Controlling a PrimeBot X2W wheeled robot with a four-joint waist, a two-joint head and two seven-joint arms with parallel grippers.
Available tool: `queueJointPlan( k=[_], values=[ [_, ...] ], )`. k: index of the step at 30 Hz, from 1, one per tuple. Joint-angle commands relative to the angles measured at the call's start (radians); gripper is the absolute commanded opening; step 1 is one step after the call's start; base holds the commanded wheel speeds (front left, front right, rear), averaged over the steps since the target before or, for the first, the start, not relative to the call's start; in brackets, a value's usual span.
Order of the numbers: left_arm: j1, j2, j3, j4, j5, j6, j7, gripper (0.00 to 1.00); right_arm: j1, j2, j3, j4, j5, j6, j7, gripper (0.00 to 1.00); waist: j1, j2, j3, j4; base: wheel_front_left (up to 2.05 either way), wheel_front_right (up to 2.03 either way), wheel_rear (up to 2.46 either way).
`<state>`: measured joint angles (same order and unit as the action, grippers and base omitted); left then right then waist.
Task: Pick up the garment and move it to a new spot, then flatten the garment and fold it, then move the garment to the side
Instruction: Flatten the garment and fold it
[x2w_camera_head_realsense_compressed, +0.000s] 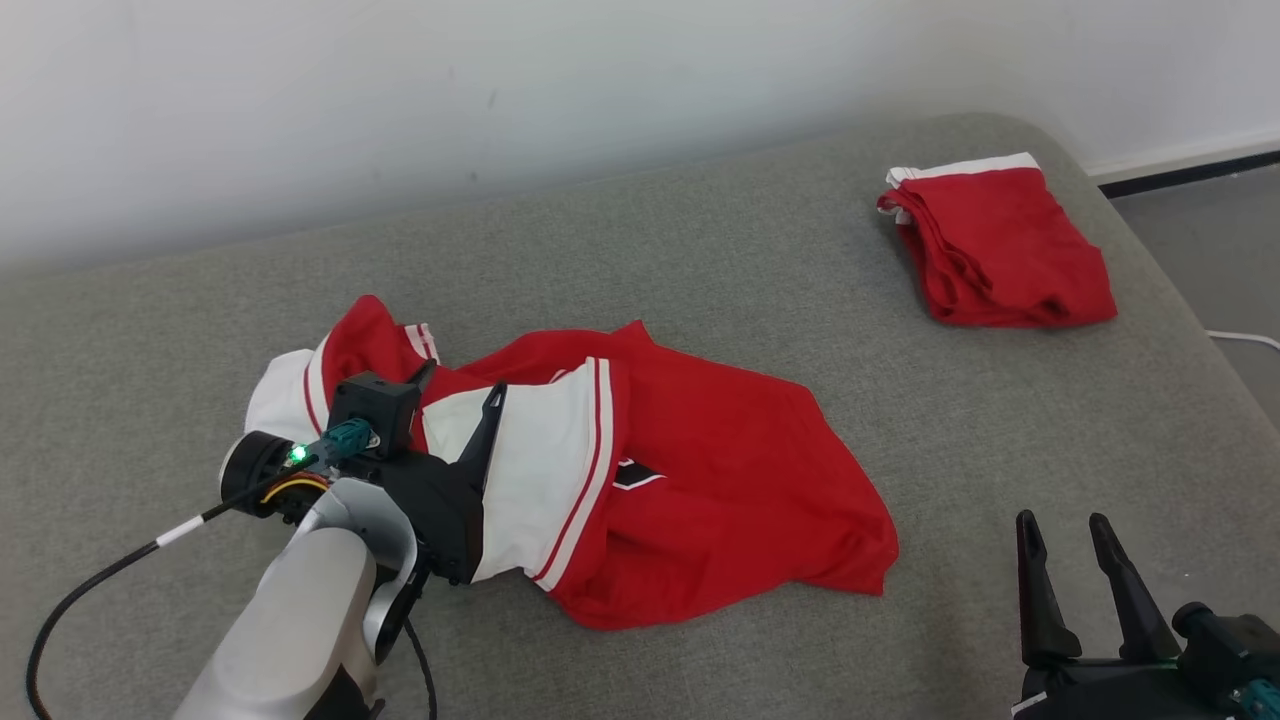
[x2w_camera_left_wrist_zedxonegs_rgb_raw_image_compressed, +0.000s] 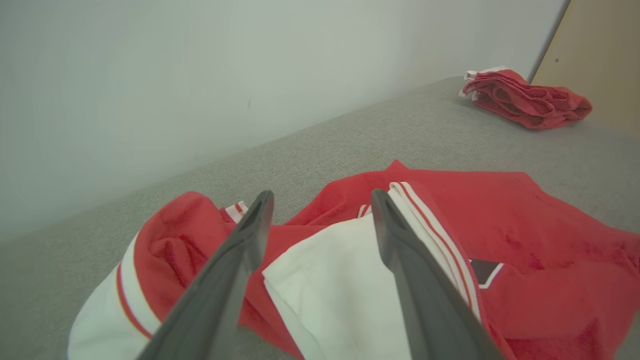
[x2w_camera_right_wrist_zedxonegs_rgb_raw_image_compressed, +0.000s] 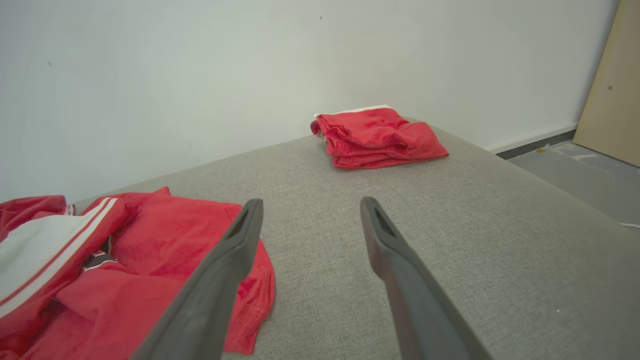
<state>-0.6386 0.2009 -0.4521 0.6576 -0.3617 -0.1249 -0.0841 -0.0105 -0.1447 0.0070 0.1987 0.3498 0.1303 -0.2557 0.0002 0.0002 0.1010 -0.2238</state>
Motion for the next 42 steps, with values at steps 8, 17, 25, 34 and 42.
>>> queueJointPlan(
  k=[8,17,25,34,42],
  values=[
    [-0.082,0.012,-0.076,0.215,-0.058,-0.005,-0.019,1.0,-0.022,-0.017,0.003,0.008,0.006,0.001,-0.007,1.0,-0.0002,-0.0002,0.046,-0.055,0.0,0.0,0.0],
    [-0.146,0.018,-0.117,0.365,-0.096,-0.004,-0.066,1.0,-0.025,-0.02,0.001,0.009,0.003,0.001,-0.01,1.0,-0.0002,-0.0002,0.056,-0.054,0.0,0.0,0.0],
    [-0.168,-0.013,-0.151,0.436,-0.148,-0.004,-0.053,1.0,-0.03,-0.028,0.009,0.013,0.004,0.001,-0.01,1.0,-0.0002,-0.0002,0.051,-0.053,0.0,0.0,0.0],
    [-0.171,-0.013,-0.214,0.44,-0.229,-0.004,-0.027,0.0,-0.028,-0.025,0.0,0.009,0.005,0.001,-0.01,1.0,-0.0002,-0.0002,0.051,-0.046,0.0,0.0,0.0],
    [-0.164,-0.013,-0.275,0.45,-0.242,-0.004,-0.074,0.0,-0.017,-0.022,-0.016,0.003,0.0,0.001,-0.01,1.0,-0.0002,-0.0002,0.039,-0.024,0.0,0.0,0.0]
  ],
)
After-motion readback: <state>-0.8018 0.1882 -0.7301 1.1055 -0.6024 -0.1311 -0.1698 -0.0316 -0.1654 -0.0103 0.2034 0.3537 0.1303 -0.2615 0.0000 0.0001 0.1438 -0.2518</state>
